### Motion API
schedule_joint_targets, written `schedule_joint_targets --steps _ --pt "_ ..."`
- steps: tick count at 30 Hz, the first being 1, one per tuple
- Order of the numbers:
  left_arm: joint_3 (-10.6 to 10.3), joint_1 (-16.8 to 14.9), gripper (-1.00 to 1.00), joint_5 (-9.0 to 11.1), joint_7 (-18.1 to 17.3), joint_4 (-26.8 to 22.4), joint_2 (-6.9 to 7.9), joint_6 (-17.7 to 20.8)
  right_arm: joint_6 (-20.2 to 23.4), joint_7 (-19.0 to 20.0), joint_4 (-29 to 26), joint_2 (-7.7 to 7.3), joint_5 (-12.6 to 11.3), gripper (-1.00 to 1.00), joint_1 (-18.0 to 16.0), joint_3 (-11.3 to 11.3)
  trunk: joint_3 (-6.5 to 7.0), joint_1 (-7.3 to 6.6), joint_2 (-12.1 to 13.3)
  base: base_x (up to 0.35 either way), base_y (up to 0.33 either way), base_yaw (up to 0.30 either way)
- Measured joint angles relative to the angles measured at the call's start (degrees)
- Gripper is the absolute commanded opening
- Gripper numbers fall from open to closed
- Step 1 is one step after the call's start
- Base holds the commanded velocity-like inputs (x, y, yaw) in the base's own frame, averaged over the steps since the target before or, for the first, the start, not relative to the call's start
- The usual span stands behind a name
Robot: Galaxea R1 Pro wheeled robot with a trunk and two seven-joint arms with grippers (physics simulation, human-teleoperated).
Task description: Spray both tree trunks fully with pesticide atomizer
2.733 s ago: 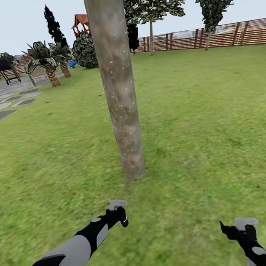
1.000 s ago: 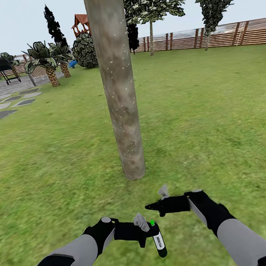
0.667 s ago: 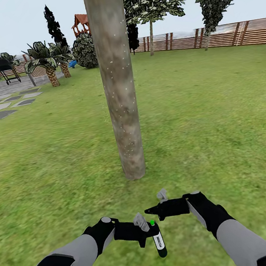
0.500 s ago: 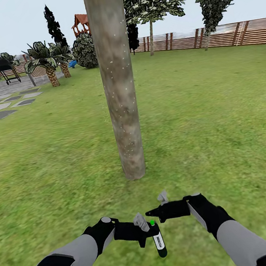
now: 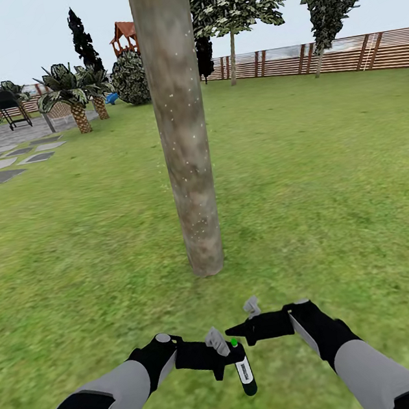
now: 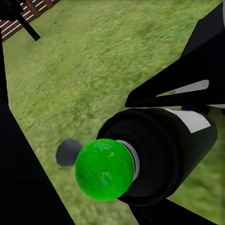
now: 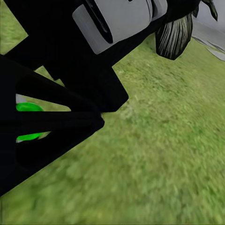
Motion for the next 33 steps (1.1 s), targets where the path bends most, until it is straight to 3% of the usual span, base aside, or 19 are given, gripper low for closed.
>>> schedule_joint_targets --steps 14,16,18,20,22,23,25,27,30,31,32,33 --pt "0.1 0.0 -1.00 0.0 0.0 0.0 0.00 0.0 0.0 -0.9 0.3 -0.18 -0.1 -1.00 0.0 -0.2 0.00 0.00 0.0 0.000 0.000 0.000" --pt "0.1 0.0 -1.00 0.0 0.0 0.0 0.00 0.0 0.3 -4.2 -0.4 -1.28 -0.2 -1.00 -0.2 -0.6 0.00 0.00 0.0 0.000 0.000 0.000" --pt "0.1 0.0 -1.00 0.0 0.0 0.0 0.00 0.0 0.8 -7.8 -2.4 -3.40 -0.4 -1.00 -2.4 -0.9 0.01 0.00 0.0 0.000 0.000 0.000" --pt "0.1 0.0 -1.00 0.0 0.0 0.0 0.01 0.0 1.0 -12.5 -3.1 -6.92 -0.4 -1.00 -5.3 -1.1 0.01 0.00 0.0 0.000 0.000 0.000" --pt "0.1 0.0 -1.00 0.0 0.0 0.0 0.01 0.0 1.0 -17.0 -3.3 -9.19 -0.3 -1.00 -6.1 -1.1 0.00 0.00 0.0 0.000 0.000 0.000" --pt "0.1 0.0 -1.00 0.0 0.0 0.0 0.01 0.0 1.0 -19.6 -3.3 -10.13 -0.3 1.00 -6.3 -1.1 0.00 0.00 0.0 0.000 0.000 0.000" --pt "0.1 0.0 -1.00 0.0 0.1 0.0 0.01 0.0 1.0 -25.2 -3.2 -11.63 -0.3 1.00 -6.5 -1.8 0.00 0.00 0.0 0.000 0.000 0.000" --pt "0.1 0.0 -1.00 0.0 0.3 0.0 0.00 0.0 0.5 -31.8 -1.6 -12.49 -0.3 1.00 -6.6 -5.4 0.00 0.00 0.0 0.000 0.000 0.000" --pt "0.6 0.0 -1.00 -0.1 1.6 -0.1 0.00 0.1 -4.7 -42.1 6.5 -12.84 -0.3 1.00 -6.5 -7.4 0.00 0.00 0.0 0.000 0.000 0.000" --pt "1.5 0.0 -1.00 0.0 4.6 -0.1 0.01 0.2 -10.9 -49.6 13.3 -12.84 -0.4 1.00 -6.4 -7.7 0.00 0.00 0.0 0.000 0.000 0.000" --pt "2.2 0.0 -1.00 0.0 7.9 -0.1 0.01 0.2 -16.3 -54.8 21.0 -12.80 -0.5 1.00 -6.3 -7.8 -0.01 0.01 0.0 0.000 0.000 0.000" --pt "3.0 0.0 -1.00 0.1 11.9 -0.1 0.01 0.3 -21.1 -59.0 25.1 -12.72 -0.6 1.00 -6.0 -7.9 -0.01 0.00 0.0 0.000 0.000 0.000"
